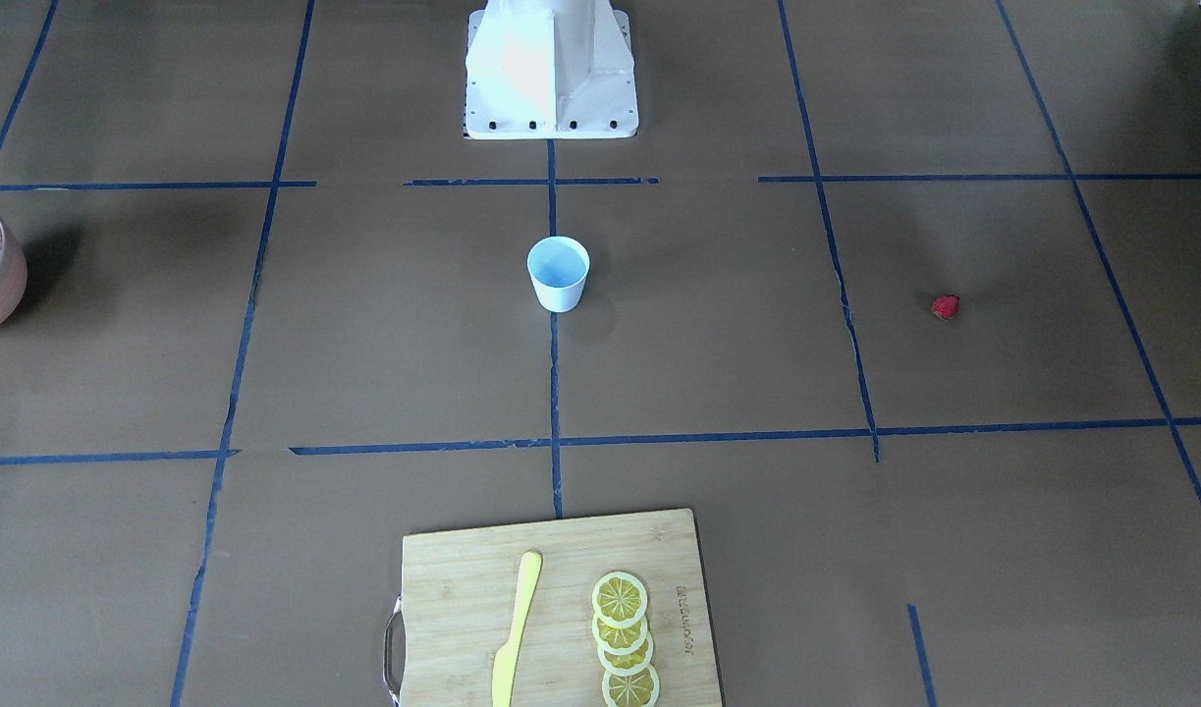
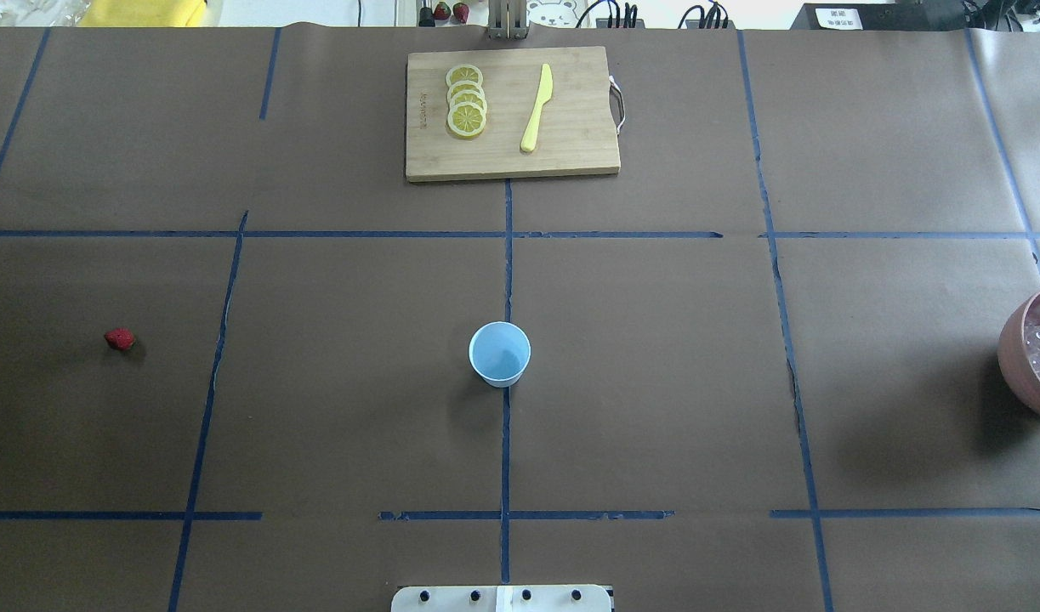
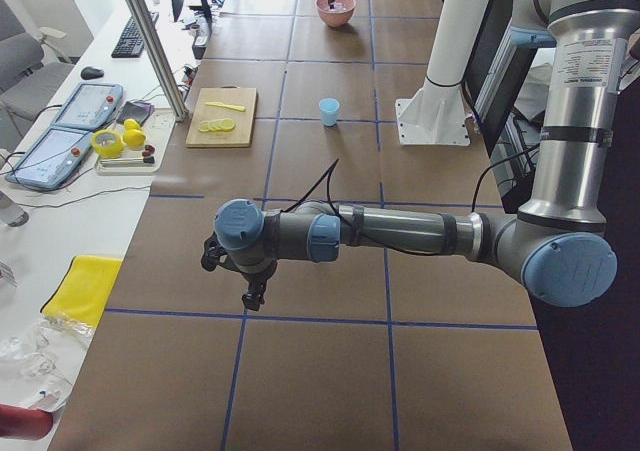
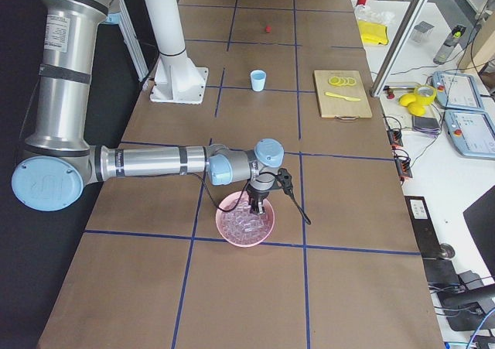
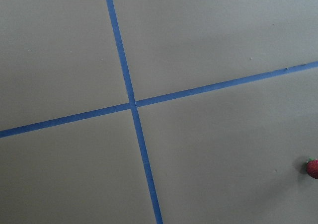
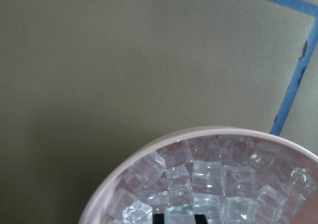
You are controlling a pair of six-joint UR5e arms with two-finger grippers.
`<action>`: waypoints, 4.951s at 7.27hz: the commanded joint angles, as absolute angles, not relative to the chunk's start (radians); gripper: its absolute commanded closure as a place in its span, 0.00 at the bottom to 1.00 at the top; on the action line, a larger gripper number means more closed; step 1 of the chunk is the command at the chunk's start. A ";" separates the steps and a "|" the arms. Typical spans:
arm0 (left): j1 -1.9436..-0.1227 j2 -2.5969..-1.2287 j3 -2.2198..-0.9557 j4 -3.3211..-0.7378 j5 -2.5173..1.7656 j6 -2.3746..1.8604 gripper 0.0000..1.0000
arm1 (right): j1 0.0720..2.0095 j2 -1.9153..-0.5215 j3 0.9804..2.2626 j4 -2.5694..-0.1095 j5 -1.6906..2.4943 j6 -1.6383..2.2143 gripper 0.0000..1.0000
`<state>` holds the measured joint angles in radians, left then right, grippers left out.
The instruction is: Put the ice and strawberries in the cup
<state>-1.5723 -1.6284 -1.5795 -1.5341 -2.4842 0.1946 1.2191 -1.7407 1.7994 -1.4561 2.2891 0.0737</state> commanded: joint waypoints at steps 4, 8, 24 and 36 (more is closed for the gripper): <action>-1.571 -1.628 -1.585 -1.534 -2.487 0.187 0.00 | 1.282 -1.601 2.025 -1.690 2.324 0.094 1.00; -1.571 -1.628 -1.583 -1.534 -2.487 0.186 0.00 | 1.104 -1.242 2.017 -1.904 2.339 0.412 1.00; -1.555 -1.637 -1.582 -1.536 -2.437 0.156 0.00 | 0.486 -0.689 1.592 -1.778 1.990 1.213 0.99; -1.555 -1.640 -1.577 -1.536 -2.436 0.156 0.00 | 0.734 -1.016 2.041 -1.864 2.069 1.046 0.01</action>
<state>-1.5555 -1.6398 -1.5763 -1.5360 -2.4354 0.1565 0.6659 -0.9014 1.9094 -1.8261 2.0399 1.1390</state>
